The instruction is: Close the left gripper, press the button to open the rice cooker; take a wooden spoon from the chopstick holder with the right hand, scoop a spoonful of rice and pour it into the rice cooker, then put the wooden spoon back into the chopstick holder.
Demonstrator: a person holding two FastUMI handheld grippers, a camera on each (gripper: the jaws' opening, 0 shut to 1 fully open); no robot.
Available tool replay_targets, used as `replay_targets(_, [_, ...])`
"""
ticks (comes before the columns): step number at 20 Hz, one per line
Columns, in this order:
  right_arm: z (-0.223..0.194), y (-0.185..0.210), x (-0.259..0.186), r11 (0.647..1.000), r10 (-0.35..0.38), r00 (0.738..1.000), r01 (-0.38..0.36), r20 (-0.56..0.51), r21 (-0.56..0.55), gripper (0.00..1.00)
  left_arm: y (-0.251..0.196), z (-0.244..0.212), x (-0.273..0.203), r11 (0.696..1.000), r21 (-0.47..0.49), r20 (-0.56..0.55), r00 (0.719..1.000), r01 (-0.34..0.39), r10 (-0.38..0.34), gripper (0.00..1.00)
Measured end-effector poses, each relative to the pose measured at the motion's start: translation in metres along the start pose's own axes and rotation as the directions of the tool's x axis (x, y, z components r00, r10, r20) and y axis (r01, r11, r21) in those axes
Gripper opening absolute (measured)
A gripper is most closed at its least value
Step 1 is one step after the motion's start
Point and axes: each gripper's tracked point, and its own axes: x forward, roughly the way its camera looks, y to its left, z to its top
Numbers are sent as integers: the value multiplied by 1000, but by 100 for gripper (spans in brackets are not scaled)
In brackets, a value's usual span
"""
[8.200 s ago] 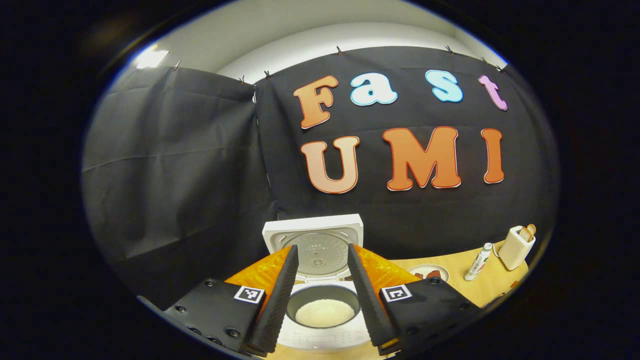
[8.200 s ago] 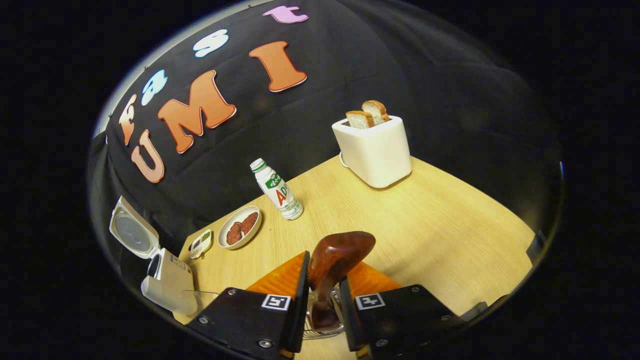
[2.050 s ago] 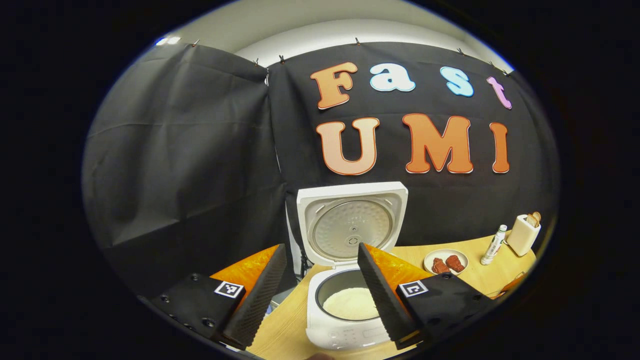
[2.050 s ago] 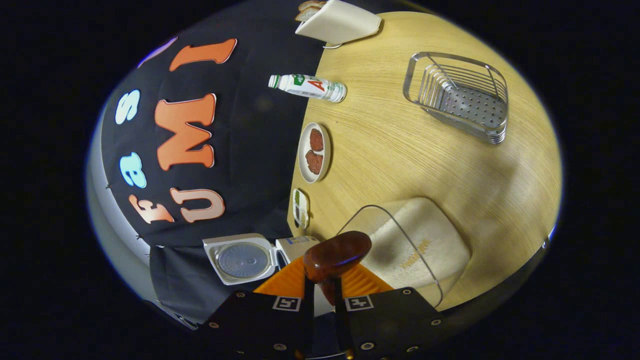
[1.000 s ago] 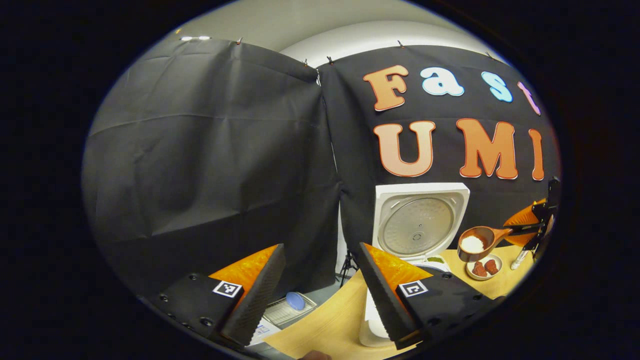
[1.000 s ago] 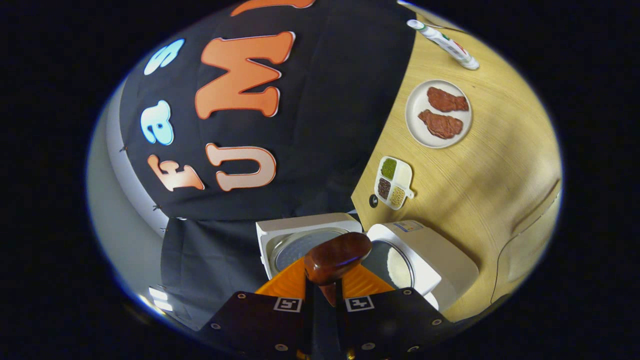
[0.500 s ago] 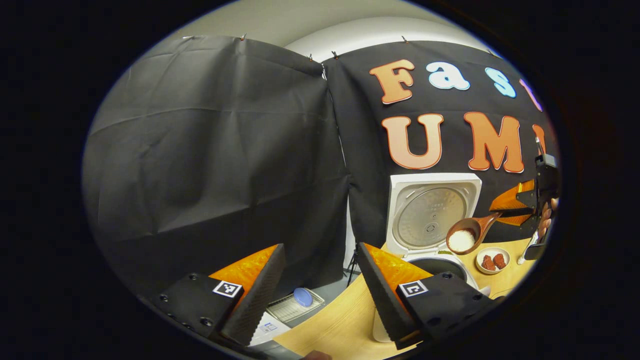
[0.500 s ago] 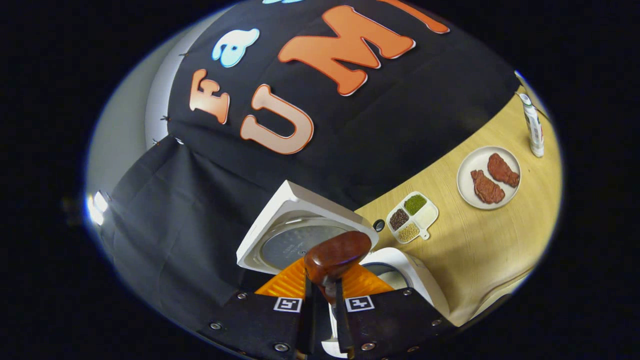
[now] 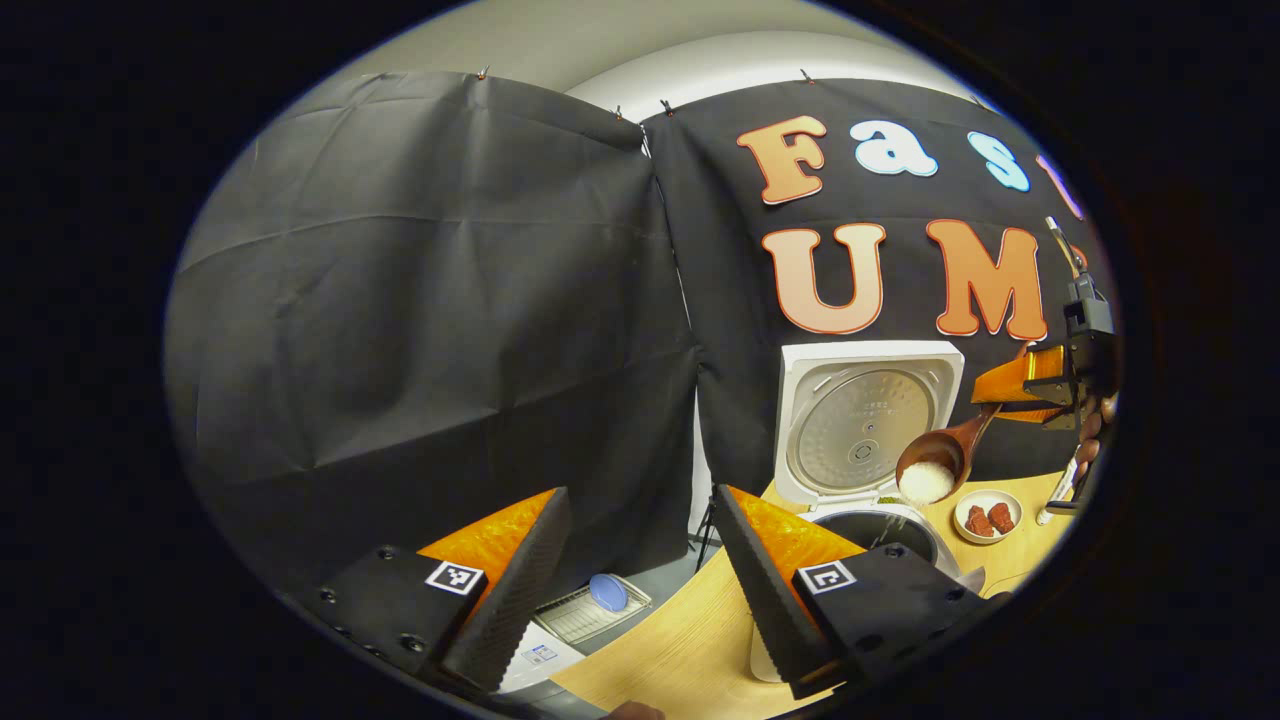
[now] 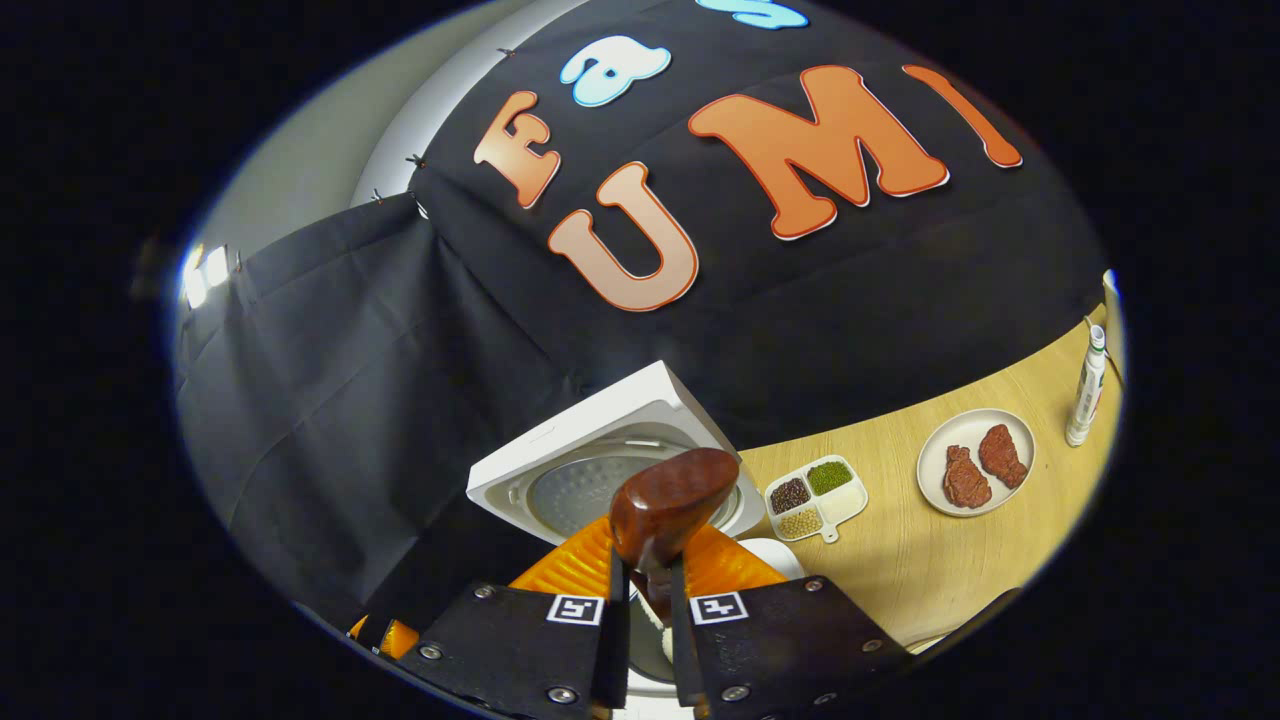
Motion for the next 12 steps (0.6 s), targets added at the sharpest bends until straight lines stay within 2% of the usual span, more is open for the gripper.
replay_targets(5, [4,2,0,1000,8,1000,-8,13,-15,17,-1,-2,-1,1000,0,-9,1000,7,-7,98])
replay_targets(12, [13,12,10,990,29,997,-19,68,-141,17,8,-11,-5,1000,0,-32,999,-4,4,98])
